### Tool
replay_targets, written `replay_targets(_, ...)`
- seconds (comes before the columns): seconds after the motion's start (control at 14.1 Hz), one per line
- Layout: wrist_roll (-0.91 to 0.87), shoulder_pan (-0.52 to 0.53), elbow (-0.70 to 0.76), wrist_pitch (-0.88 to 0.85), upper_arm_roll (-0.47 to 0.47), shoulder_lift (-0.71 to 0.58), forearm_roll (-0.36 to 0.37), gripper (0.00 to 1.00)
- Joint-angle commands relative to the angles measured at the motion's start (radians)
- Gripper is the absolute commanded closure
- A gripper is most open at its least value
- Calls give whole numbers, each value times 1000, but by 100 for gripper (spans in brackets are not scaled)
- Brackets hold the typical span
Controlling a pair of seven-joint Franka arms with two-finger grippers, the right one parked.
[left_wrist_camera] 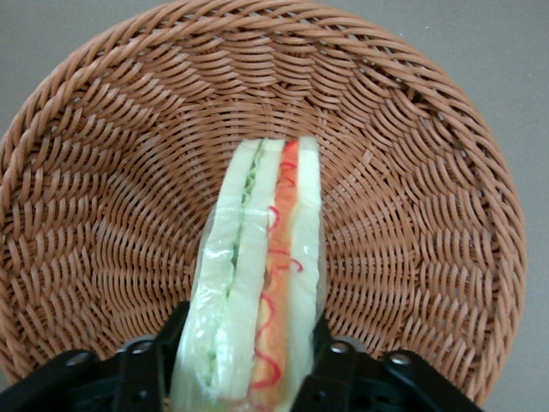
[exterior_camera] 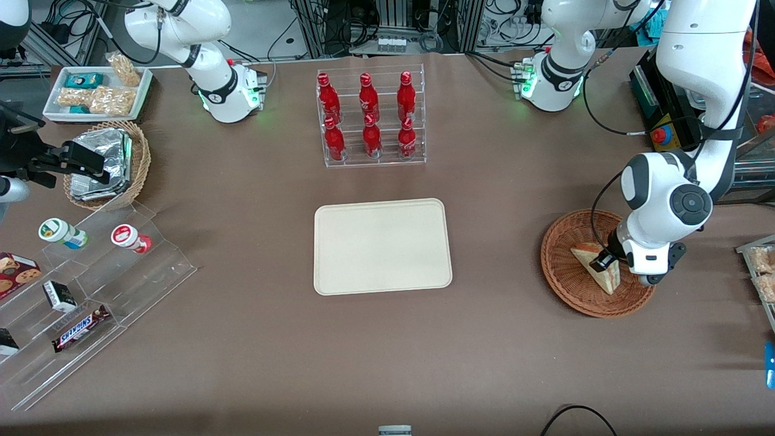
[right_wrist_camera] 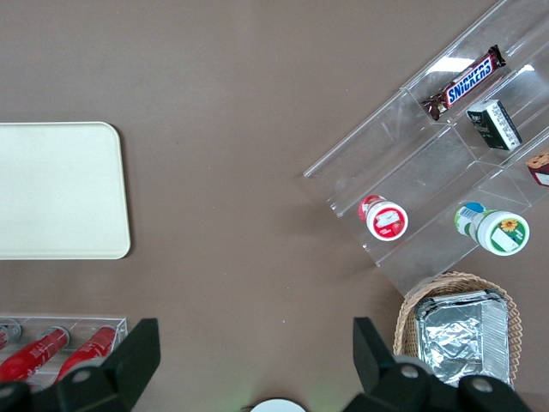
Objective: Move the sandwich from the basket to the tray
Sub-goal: 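Lower the open left gripper onto the wrapped sandwich in the basket, then close the left gripper on the sandwich and lift it, then carry the sandwich with the left gripper over the cream tray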
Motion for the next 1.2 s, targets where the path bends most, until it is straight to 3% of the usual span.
replay_targets(0.0, 12, -16, 55, -162, -8, -52, 9, 100)
replay_targets(0.35, 280, -146, 204, -374, -40, -53, 39, 97)
replay_targets(0.57, 304, -266, 274, -426, -51, -24, 26, 100)
replay_targets(1.13, -174, -638, 639, -417, -51, 285, 16, 100)
